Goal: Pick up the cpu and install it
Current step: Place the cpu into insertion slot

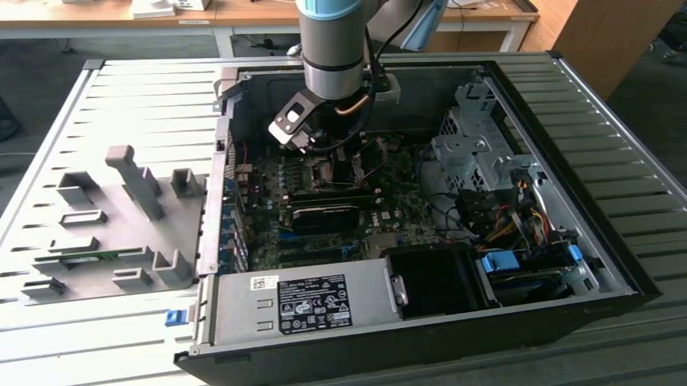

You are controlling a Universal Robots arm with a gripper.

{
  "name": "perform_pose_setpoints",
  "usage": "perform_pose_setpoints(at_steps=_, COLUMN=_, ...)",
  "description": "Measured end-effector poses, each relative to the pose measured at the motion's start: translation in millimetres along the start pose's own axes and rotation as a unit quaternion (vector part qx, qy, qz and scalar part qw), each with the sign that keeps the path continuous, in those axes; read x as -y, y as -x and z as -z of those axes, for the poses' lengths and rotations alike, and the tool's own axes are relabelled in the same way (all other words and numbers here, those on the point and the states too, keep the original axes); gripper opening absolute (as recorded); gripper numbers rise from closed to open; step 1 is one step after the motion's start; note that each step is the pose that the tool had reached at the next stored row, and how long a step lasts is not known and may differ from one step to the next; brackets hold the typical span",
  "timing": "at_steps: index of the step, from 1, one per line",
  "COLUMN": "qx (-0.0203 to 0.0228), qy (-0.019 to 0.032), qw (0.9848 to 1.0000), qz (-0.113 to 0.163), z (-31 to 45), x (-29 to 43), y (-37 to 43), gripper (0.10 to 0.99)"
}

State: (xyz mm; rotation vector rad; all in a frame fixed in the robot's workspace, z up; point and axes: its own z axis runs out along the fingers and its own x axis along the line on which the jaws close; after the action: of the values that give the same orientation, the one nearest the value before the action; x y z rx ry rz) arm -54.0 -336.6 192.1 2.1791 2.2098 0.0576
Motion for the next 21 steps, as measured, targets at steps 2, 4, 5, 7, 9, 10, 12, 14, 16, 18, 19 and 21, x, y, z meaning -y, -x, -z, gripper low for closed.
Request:
perform_pose_setpoints(at_steps=2, qx=-0.0008, qy=0.0000, qw=1.0000, qz=0.000, z=-0.4, x=0.0, y=-0.4, gripper=0.612)
perform_pose_setpoints(at_steps=4, qx=-0.0011, qy=0.0001, qw=1.0000, qz=0.000, z=-0.8, x=0.0, y=-0.7, gripper=0.612)
perform_pose_setpoints(at_steps=5, qx=-0.0011, qy=0.0000, qw=1.0000, qz=0.000, z=-0.9, x=0.0, y=-0.7, gripper=0.612)
perform_pose_setpoints(at_steps=7, qx=-0.0010, qy=0.0000, qw=1.0000, qz=-0.001, z=-1.0, x=0.1, y=-0.7, gripper=0.612)
perform_pose_setpoints(at_steps=9, qx=-0.0010, qy=0.0000, qw=1.0000, qz=-0.001, z=-0.9, x=0.1, y=-0.8, gripper=0.612)
perform_pose_setpoints(at_steps=10, qx=-0.0010, qy=0.0000, qw=1.0000, qz=-0.001, z=-0.2, x=0.0, y=-0.8, gripper=0.612)
perform_pose_setpoints(at_steps=12, qx=-0.0010, qy=0.0000, qw=1.0000, qz=-0.001, z=2.1, x=-0.1, y=-0.8, gripper=0.612)
perform_pose_setpoints(at_steps=14, qx=-0.0010, qy=0.0000, qw=1.0000, qz=-0.001, z=4.5, x=-0.2, y=-0.8, gripper=0.612)
perform_pose_setpoints(at_steps=16, qx=-0.0011, qy=0.0000, qw=1.0000, qz=-0.001, z=5.8, x=-0.3, y=-0.8, gripper=0.612)
perform_pose_setpoints(at_steps=18, qx=-0.0011, qy=0.0000, qw=1.0000, qz=-0.001, z=7.1, x=-0.4, y=-0.8, gripper=0.612)
perform_pose_setpoints(at_steps=19, qx=-0.0011, qy=0.0000, qw=1.0000, qz=-0.002, z=7.7, x=-0.4, y=-0.8, gripper=0.612)
perform_pose_setpoints(at_steps=21, qx=-0.0011, qy=0.0000, qw=1.0000, qz=-0.002, z=8.2, x=-0.5, y=-0.8, gripper=0.612)
